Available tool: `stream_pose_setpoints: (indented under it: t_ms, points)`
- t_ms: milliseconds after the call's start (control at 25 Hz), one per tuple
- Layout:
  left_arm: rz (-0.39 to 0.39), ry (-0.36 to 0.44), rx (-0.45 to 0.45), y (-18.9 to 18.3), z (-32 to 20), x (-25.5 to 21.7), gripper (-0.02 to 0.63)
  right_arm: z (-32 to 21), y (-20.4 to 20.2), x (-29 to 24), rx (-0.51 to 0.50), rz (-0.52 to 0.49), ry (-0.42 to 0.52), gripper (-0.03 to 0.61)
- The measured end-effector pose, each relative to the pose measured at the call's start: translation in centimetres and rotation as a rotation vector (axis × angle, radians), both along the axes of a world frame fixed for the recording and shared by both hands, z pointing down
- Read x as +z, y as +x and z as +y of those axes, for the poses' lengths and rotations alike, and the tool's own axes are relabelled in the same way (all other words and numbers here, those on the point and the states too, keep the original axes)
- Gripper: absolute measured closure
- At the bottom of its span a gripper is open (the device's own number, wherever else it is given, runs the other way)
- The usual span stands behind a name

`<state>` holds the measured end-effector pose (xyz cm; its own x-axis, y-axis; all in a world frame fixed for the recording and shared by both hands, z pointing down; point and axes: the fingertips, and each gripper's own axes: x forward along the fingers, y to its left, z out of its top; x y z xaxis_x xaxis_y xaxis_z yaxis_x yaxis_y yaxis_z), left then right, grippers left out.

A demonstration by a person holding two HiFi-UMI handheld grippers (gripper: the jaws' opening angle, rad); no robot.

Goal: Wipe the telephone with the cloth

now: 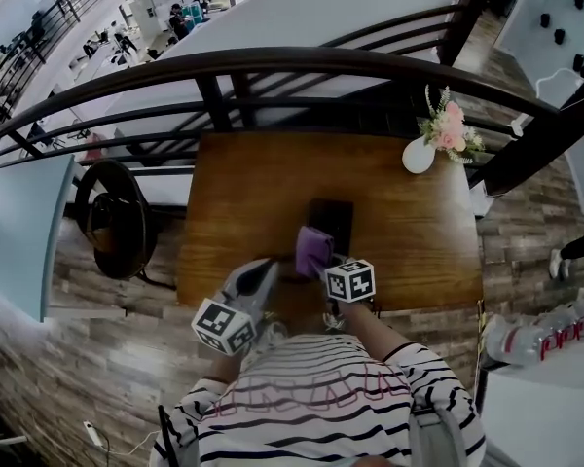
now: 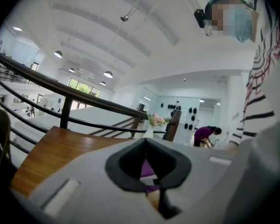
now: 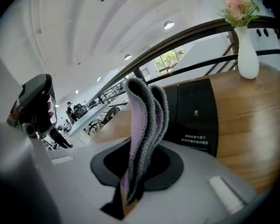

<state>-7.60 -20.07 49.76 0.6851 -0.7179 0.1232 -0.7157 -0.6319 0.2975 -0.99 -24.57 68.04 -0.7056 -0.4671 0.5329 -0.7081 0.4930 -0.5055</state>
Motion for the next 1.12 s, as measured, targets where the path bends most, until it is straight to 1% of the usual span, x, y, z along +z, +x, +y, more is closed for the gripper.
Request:
stream_pose_setpoints:
  t_ms: [120,240,400,680,840,1000,1120]
  points:
    - [-0.003,-0.009,-0.007,-0.6,0.3,0.3,0.614,0.2,-0.5,1.2,-0.005,0.02,-0.019,0.529]
    - [-0.006,-0.008,0.008,-0.4,0.3,0.3,0.614,0.2,0.4,2.0,0.013,0.045,-0.03,0.529]
    - [0.002,-0.008,0.046,0.7,-0.1,0.3,0.614,0.2,2.8,2.5,0.061,0.069,-0.042,0.528]
    - [0.01,-0.008,0.121,3.1,-0.5,0.5,0.614,0.9,8.5,3.2,0.182,0.109,-0.058,0.528]
    - [0.014,-0.008,0.146,3.9,-0.7,0.5,0.614,1.3,11.4,3.3,0.243,0.126,-0.064,0.528]
    - [0.018,-0.013,0.156,4.3,-0.8,0.6,0.614,1.8,13.0,3.2,0.283,0.136,-0.071,0.528]
    - [0.021,-0.011,0.164,4.6,-1.0,0.5,0.614,1.7,13.0,2.4,0.293,0.116,-0.06,0.528]
